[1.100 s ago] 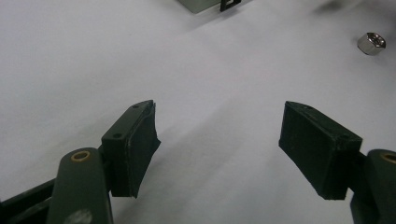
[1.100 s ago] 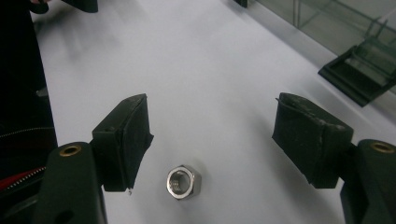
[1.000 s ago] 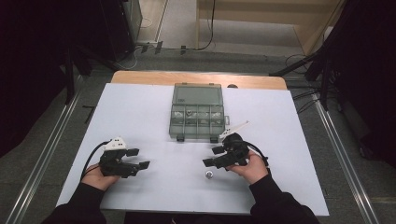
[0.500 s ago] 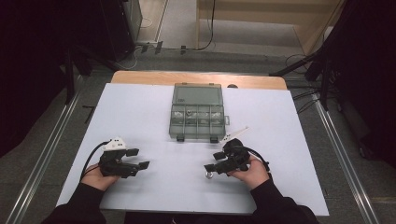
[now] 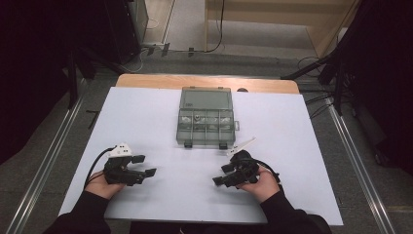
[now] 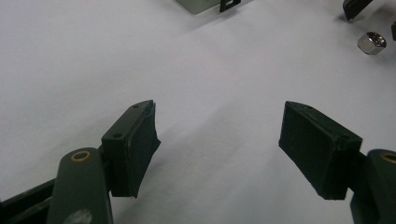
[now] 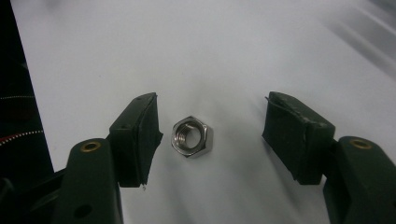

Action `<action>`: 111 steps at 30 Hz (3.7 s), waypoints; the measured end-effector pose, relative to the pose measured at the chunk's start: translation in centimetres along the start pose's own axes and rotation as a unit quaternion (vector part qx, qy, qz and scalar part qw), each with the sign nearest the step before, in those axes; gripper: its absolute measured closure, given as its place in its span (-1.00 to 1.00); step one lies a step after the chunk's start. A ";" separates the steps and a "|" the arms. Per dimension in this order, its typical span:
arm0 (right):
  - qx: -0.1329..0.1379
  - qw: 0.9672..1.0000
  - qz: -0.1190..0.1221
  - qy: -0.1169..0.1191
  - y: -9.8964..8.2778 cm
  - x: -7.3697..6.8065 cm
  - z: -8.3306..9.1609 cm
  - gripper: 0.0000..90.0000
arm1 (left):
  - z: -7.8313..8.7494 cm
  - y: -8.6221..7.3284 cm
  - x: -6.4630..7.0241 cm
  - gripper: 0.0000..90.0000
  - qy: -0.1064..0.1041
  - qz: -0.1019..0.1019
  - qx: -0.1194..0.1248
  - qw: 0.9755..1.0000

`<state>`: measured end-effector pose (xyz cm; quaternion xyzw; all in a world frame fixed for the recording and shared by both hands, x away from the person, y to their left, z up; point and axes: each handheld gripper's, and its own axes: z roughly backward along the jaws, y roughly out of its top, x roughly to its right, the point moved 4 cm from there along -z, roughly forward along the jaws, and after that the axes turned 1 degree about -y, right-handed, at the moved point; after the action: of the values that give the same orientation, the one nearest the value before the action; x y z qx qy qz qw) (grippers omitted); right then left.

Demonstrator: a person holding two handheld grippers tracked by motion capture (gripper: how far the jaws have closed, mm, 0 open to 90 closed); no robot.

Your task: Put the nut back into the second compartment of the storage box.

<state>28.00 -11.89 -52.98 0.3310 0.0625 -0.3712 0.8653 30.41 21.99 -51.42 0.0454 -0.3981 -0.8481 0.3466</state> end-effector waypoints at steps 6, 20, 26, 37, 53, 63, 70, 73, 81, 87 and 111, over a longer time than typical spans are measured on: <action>-0.011 1.000 0.011 -0.009 -0.2 -0.5 -0.2 -0.08 | 0.0 0.0 0.0 -0.40 0.000 0.000 -0.001 1.000; -0.039 0.997 0.047 -0.044 -0.4 -1.9 -0.4 0.37 | 0.0 0.0 0.0 -0.40 0.000 -0.001 0.000 1.000; -0.043 0.995 0.056 -0.064 -0.4 -2.0 -0.5 0.55 | 0.0 0.0 0.0 -0.40 0.000 -0.001 0.000 1.000; -0.045 0.998 0.021 -0.028 -0.1 -1.1 -0.3 0.58 | 0.0 0.1 0.1 -0.40 -0.002 0.001 0.002 1.000; -0.017 1.000 -0.020 0.011 1.3 0.1 0.5 0.58 | 0.0 0.1 0.1 -0.40 -0.003 0.000 0.003 1.000; -0.007 0.999 -0.026 0.020 2.8 0.6 0.6 0.58 | -0.1 0.1 0.2 -0.40 -0.005 0.002 0.002 1.000; 0.000 0.999 -0.032 0.020 3.8 1.0 0.9 0.58 | -0.1 0.1 0.2 -0.40 -0.007 0.002 0.004 1.000; 0.004 0.999 -0.031 0.020 4.3 1.1 0.9 0.58 | -0.2 0.1 0.2 -0.40 -0.006 0.003 0.002 1.000; 0.006 0.999 -0.031 0.018 5.4 1.4 0.9 0.58 | -0.2 0.2 0.2 -0.40 -0.006 0.002 0.003 1.000; 0.012 0.999 -0.028 0.017 6.9 1.7 1.1 0.58 | -0.2 0.2 0.2 -0.40 -0.008 0.003 0.005 1.000; 0.018 0.999 -0.051 -0.002 12.7 4.4 0.5 0.58 | -0.4 0.3 0.4 -0.40 -0.012 0.004 0.001 1.000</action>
<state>39.79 -8.45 -47.46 0.3424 0.0703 -0.4165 0.8392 30.41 21.40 -51.41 0.0335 -0.4032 -0.8467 0.3454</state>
